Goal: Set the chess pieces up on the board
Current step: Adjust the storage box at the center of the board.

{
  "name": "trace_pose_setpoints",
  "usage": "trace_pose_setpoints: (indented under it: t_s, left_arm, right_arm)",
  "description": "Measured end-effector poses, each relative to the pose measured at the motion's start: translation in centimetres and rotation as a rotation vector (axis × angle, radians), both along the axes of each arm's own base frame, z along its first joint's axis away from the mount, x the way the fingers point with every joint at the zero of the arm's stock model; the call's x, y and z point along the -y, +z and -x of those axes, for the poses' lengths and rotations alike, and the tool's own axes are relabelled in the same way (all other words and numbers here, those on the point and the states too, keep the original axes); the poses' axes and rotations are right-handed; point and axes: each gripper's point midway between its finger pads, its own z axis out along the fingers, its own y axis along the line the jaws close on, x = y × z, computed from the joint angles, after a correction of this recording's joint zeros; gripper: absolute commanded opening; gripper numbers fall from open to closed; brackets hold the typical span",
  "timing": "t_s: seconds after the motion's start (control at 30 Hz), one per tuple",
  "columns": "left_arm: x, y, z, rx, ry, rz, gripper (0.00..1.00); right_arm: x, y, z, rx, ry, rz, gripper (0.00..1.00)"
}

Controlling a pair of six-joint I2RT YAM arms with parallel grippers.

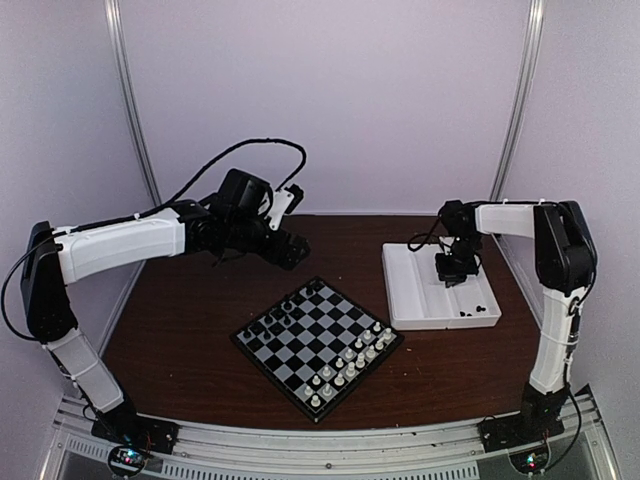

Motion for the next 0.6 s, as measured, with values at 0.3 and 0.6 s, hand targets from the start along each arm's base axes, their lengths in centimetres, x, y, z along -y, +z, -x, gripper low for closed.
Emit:
trace_pose_setpoints:
  t_s: [0.3,0.6]
  left_arm:
    - [0.5,-0.8,-0.5,-0.018,-0.002,-0.017,0.95]
    - [0.6,-1.1,-0.4,-0.026,-0.007,-0.019,0.95]
  right_arm:
    - [1.4,3.2,-3.0,0.024,-0.026,0.010,0.00]
    - [2.8,3.8,-2.8,0.033,-0.052,-0.016,0.00]
